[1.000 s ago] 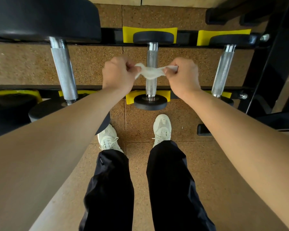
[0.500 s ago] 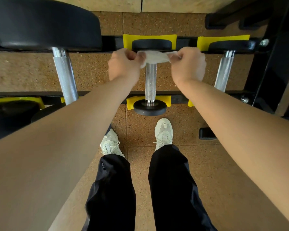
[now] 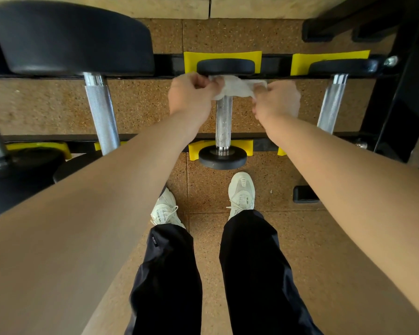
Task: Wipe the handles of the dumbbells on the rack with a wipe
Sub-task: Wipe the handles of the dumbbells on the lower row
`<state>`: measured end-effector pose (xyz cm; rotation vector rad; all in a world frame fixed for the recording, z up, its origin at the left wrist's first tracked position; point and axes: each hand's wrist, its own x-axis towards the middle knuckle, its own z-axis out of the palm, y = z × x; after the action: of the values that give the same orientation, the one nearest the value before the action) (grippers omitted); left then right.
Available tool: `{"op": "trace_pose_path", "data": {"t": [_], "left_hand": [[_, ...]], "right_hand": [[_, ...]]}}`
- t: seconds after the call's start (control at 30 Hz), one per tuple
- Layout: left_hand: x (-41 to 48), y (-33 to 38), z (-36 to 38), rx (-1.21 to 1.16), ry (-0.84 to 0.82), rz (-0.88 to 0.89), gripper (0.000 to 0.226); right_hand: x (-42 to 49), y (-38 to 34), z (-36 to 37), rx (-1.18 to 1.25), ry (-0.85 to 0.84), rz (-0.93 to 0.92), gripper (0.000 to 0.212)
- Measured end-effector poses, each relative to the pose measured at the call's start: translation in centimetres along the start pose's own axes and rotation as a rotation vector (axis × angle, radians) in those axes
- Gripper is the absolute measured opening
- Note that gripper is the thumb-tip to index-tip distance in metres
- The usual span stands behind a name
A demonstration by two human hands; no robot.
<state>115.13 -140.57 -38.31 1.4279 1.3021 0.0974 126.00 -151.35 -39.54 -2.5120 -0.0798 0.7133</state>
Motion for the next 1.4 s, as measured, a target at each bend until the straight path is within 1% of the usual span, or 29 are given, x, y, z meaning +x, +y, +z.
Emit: {"op": "trace_pose_path", "data": {"t": [0.03,0.07,0.13,0.2,0.27,0.33,0.37,0.4,0.43,0.47,0.53,0.57,0.63,0.7,0.77,0.8,0.9,0.93,1.0,1.07,1.1,1.17,1.2,1.23,1.3,1.37,1.4], "left_hand": [[0.2,0.0,-0.2,0.030,0.039,-0.013,0.026],[0.5,-0.2,-0.4,0.061,0.101,-0.064,0.023],[1.2,-0.4,-1.1,0.038,0.210,-0.222,0.018],[1.6,-0.6,-1.6,0.011,0.234,-0.299,0.016],[1.6,-0.7,-1.5,-0.001,0.140,-0.271,0.017],[1.1,-0.5,-0.9,-0.041,-0.003,-0.166,0.018],[0.7,-0.4,-0.6,-0.050,-0.045,-0.114,0.019],[0.6,-0.4,-0.5,-0.046,-0.051,-0.082,0.020],[0.6,-0.5,-0.5,-0.029,-0.038,-0.081,0.019],[0.6,-0.6,-0.7,0.006,-0.013,-0.105,0.016],[0.5,-1.2,-1.3,0.152,0.029,-0.194,0.019],[0.4,-1.7,-1.6,0.221,0.031,-0.224,0.021],[0.0,-2.5,-1.7,0.266,-0.020,-0.209,0.019],[-0.6,-2.7,-1.5,0.199,-0.131,-0.142,0.013],[-1.1,-2.7,-1.7,0.188,-0.214,-0.095,0.015],[-1.1,-2.9,-2.0,0.239,-0.220,-0.074,0.017],[-0.6,-3.9,-3.8,0.527,-0.200,-0.047,0.016],[-0.5,-4.4,-4.4,0.595,-0.215,-0.046,0.016],[-0.8,-4.7,-4.8,0.645,-0.318,-0.040,0.016],[-1.9,-4.6,-4.3,0.628,-0.448,-0.006,0.016],[-2.2,-4.7,-4.0,0.630,-0.478,0.021,0.017],[-2.2,-5.2,-3.5,0.675,-0.443,0.040,0.019],[-1.9,-5.6,-3.5,0.710,-0.399,0.010,0.020],[-1.3,-6.1,-3.6,0.749,-0.348,-0.042,0.022],[-0.4,-6.9,-4.0,0.863,-0.243,-0.133,0.027],[-0.3,-7.0,-4.1,0.965,-0.161,-0.136,0.032],[-0.5,-6.8,-4.2,0.971,-0.104,-0.118,0.032]], "right_hand": [[-0.3,-0.2,0.2,0.031,-0.051,-0.019,0.034],[-0.8,-0.6,0.4,0.069,-0.112,-0.060,0.036],[-1.5,-1.4,0.8,0.110,-0.210,-0.165,0.039],[-1.6,-1.9,0.8,0.049,-0.224,-0.246,0.042],[-1.1,-1.5,0.7,-0.003,-0.175,-0.221,0.039],[-0.4,-0.5,0.3,0.012,-0.096,-0.091,0.034],[-0.2,-0.1,0.2,0.018,-0.069,-0.028,0.035],[-0.1,0.2,0.1,0.024,-0.083,0.014,0.035],[-0.1,0.4,0.2,0.049,-0.133,0.029,0.034],[-0.4,0.4,0.3,0.094,-0.206,0.023,0.032],[-1.4,0.2,0.4,0.162,-0.369,-0.045,0.032],[-1.7,0.4,0.3,0.152,-0.409,-0.092,0.033],[-1.8,1.1,-0.2,0.100,-0.397,-0.137,0.035],[-1.6,2.3,-0.8,0.074,-0.329,-0.095,0.034],[-1.7,3.2,-1.1,0.059,-0.283,-0.067,0.034],[-2.0,3.5,-1.1,0.056,-0.297,-0.074,0.034],[-3.6,3.8,-0.5,0.015,-0.465,-0.172,0.034],[-3.9,4.1,-0.4,-0.024,-0.496,-0.200,0.035],[-3.7,5.0,-0.5,-0.125,-0.468,-0.215,0.040],[-3.1,6.2,-1.0,-0.241,-0.414,-0.194,0.045],[-3.1,6.7,-1.2,-0.301,-0.399,-0.187,0.047],[-3.5,7.2,-1.2,-0.354,-0.406,-0.196,0.047],[-3.7,7.2,-1.1,-0.329,-0.421,-0.211,0.046],[-4.0,7.0,-1.0,-0.288,-0.436,-0.230,0.042],[-4.1,6.5,-0.9,-0.240,-0.459,-0.249,0.027],[-3.6,6.5,-1.0,-0.272,-0.409,-0.218,0.016],[-3.2,6.7,-1.3,-0.292,-0.360,-0.181,0.013]]}}
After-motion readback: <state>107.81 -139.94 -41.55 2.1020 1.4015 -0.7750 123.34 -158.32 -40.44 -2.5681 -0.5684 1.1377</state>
